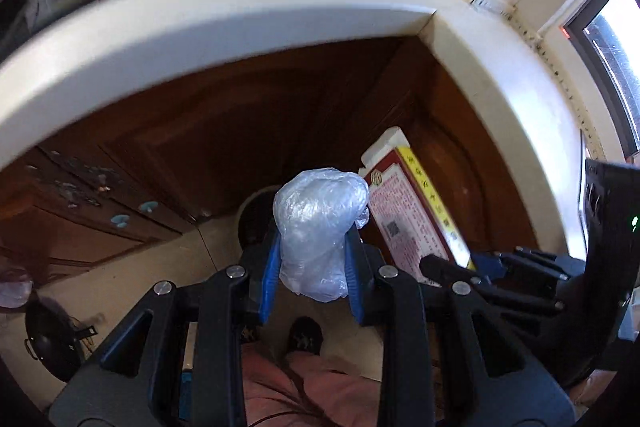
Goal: Collect trash
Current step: 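Carry box and bag down over the bin and open both tools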
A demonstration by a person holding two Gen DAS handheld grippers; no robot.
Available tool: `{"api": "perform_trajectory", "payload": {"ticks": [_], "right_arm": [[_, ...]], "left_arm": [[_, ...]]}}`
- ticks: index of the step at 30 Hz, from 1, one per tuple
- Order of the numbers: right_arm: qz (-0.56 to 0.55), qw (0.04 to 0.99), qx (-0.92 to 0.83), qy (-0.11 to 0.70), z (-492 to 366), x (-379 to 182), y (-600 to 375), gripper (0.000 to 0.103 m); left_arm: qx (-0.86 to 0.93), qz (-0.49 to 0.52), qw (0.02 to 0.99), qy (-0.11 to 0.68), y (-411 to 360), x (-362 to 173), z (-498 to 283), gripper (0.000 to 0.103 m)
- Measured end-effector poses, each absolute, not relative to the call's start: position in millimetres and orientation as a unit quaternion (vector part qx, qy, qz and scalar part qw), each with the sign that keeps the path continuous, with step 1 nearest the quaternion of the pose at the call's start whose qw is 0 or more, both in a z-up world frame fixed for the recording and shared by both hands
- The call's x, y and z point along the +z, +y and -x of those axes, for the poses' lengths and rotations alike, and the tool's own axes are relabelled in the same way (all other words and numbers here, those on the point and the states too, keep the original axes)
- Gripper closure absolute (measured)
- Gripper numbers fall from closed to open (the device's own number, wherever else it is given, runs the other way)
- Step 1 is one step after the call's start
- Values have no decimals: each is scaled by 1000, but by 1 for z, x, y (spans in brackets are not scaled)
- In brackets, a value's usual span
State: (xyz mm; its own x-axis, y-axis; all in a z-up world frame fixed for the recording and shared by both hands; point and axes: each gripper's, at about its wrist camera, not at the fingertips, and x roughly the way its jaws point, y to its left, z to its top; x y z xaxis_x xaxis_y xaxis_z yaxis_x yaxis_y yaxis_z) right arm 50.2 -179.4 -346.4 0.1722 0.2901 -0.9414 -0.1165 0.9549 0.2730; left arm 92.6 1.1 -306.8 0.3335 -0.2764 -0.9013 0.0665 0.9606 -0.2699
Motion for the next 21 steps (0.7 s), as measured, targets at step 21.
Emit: {"api": "perform_trajectory", "payload": {"ticks": [21], "right_arm": [[-76,664,50,742,-100,-627,-157,79]], "left_arm": [[-128,72,728,670,-27,-578,-170,77]]}}
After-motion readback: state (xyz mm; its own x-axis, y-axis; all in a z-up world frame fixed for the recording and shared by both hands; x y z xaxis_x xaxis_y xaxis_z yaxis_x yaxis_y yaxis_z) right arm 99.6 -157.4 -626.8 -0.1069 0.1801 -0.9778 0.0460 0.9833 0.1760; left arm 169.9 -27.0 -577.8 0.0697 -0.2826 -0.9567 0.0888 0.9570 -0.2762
